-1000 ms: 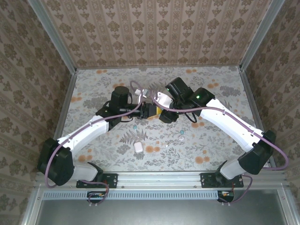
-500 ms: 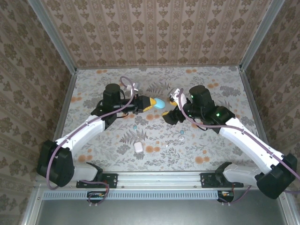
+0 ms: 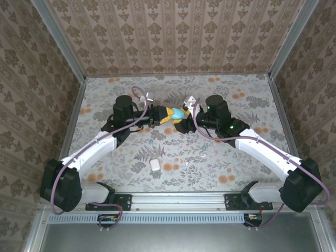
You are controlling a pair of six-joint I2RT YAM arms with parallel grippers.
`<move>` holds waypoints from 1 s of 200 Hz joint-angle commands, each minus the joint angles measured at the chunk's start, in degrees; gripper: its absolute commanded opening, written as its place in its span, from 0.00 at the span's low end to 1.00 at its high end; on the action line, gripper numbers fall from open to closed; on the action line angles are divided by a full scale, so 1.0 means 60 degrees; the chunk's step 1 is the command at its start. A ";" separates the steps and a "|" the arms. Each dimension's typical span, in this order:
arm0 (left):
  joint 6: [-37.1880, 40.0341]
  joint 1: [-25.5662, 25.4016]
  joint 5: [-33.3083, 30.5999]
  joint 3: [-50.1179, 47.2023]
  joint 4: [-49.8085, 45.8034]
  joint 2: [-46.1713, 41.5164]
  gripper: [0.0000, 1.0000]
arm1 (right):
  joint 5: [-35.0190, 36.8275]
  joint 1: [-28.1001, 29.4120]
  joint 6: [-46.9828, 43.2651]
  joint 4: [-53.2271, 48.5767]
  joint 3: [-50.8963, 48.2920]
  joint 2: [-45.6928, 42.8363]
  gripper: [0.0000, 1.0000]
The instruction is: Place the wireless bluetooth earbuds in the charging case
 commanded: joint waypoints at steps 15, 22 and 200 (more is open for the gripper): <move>0.0038 0.0081 -0.0048 -0.0054 0.0024 -0.0434 0.16 | -0.0571 0.0044 -0.0450 -0.0025 0.0406 0.0125 0.46; 0.0035 0.0081 -0.0027 -0.0065 0.0009 -0.0449 0.16 | -0.0619 0.0030 -0.0473 -0.0094 0.0429 0.0111 0.41; 0.0283 0.0155 0.0405 -0.0063 -0.0297 -0.0684 0.16 | -0.1750 -0.0039 -0.1745 -0.2386 0.1877 0.0694 0.38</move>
